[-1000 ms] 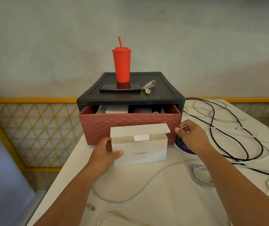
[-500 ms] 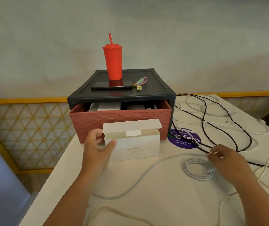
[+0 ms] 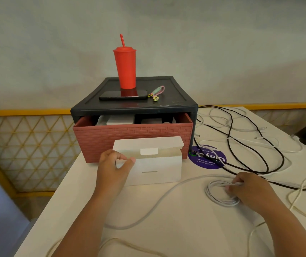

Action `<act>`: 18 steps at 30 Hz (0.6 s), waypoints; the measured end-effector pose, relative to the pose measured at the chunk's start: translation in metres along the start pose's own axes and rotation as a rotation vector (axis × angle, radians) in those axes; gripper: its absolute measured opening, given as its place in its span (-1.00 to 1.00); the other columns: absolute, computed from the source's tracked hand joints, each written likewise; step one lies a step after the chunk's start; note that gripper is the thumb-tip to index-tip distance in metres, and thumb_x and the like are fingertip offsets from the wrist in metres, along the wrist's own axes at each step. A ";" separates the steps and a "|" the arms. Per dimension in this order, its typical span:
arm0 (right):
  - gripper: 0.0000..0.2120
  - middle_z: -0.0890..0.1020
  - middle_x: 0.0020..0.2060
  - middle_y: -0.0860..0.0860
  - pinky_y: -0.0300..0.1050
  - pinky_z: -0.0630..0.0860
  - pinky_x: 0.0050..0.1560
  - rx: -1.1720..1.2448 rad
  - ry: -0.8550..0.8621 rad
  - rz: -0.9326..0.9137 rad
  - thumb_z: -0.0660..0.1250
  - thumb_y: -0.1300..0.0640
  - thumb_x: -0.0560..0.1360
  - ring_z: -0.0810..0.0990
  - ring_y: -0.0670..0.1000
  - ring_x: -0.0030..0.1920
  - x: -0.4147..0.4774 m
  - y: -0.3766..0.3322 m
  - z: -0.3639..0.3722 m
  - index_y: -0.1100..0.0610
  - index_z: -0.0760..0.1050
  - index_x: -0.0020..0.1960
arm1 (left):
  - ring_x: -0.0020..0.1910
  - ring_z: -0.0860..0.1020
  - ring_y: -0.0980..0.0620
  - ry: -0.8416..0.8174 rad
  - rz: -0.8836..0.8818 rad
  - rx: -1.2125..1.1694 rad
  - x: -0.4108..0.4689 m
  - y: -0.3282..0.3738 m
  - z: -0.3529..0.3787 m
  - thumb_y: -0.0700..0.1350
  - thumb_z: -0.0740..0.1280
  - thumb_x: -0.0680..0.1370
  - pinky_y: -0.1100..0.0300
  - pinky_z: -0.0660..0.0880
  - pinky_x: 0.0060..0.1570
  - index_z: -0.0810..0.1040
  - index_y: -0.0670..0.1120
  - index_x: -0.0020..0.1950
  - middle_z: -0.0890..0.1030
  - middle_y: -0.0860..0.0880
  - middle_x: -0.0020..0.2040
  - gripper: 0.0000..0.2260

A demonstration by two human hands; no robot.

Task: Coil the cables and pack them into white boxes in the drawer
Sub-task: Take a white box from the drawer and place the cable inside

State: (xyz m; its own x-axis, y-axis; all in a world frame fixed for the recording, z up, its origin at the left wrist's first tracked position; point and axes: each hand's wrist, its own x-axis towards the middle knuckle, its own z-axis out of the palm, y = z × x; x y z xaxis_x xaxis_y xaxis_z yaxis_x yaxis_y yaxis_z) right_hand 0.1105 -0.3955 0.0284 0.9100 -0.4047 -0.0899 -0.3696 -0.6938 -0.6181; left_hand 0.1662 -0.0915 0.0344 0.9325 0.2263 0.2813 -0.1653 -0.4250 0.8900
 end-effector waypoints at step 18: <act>-0.86 0.61 -0.45 -0.02 -0.09 0.56 -0.24 0.294 0.179 -0.197 0.40 0.21 0.43 0.61 0.00 -0.37 -0.014 -0.021 -0.006 0.07 0.58 -0.30 | 0.26 0.41 -0.03 -0.118 -0.019 -0.270 -0.012 0.007 -0.012 -0.28 0.31 0.51 0.06 0.45 0.18 0.31 0.44 0.11 0.40 -0.05 0.31 -0.43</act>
State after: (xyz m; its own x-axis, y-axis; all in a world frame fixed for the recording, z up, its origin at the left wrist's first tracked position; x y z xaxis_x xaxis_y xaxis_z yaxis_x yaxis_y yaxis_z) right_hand 0.1042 -0.3791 0.0472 0.9016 -0.3959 0.1742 -0.0979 -0.5791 -0.8094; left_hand 0.1504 -0.0862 0.0415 0.9645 0.1220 0.2341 -0.2121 -0.1697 0.9624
